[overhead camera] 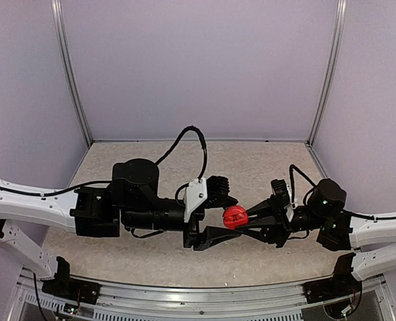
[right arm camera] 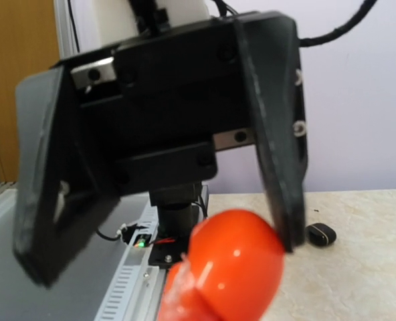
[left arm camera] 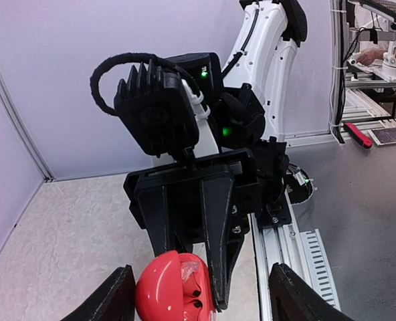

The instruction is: Insert the wireless bluetooth earbuds into the charging case

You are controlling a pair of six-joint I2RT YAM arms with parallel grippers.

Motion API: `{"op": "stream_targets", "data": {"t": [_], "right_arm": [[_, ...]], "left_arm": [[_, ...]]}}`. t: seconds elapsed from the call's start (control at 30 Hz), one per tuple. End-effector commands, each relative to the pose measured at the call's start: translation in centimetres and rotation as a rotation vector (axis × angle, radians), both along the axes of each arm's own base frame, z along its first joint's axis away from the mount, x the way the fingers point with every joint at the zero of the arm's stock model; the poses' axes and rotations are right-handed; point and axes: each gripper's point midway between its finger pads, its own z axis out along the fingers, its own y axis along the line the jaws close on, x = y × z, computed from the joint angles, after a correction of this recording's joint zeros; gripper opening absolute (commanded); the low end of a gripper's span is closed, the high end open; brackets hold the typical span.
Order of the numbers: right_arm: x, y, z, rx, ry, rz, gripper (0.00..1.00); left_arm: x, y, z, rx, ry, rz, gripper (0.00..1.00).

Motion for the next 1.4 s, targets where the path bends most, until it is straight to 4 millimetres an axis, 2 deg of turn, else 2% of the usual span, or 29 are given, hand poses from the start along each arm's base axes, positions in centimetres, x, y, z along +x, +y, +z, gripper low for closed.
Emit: {"op": "stream_targets", "data": {"t": [0.0, 0.2, 0.4, 0.53, 0.73, 1.03, 1.2, 1.37], "right_arm": [[0.8, -0.2, 1.1, 0.041, 0.036, -0.044, 0.0], [0.7, -0.3, 1.2, 0.041, 0.04, -0.044, 0.0], [0.9, -0.4, 1.7, 0.054, 0.047, -0.058, 0.0], [0.9, -0.3, 1.6, 0.049, 0.043, -0.057, 0.0], [1.1, -0.1, 1.2, 0.024, 0.036, -0.064, 0.0], [1.6, 0.0, 1.1, 0.003, 0.014, -0.094, 0.0], [1.7, -0.1, 1.4, 0.004, 0.007, -0.106, 0.0], [1.7, -0.3, 1.9, 0.02, 0.008, -0.107, 0.0]], "left_arm": [[-2.2, -1.3, -1.4, 0.067, -0.047, -0.074, 0.67], [-2.1, -1.2, -1.3, 0.077, -0.08, -0.059, 0.63], [-2.3, -1.1, -1.7, 0.1, -0.116, -0.05, 0.45], [-2.2, -1.4, -2.2, 0.113, -0.113, -0.046, 0.37], [-1.7, -1.5, -2.2, 0.118, -0.098, -0.019, 0.35], [-0.6, -1.1, -1.5, 0.114, -0.048, -0.001, 0.27], [-0.2, -1.6, -2.6, 0.157, -0.052, 0.013, 0.22], [-0.6, -1.7, -4.8, 0.233, -0.075, 0.002, 0.2]]}}
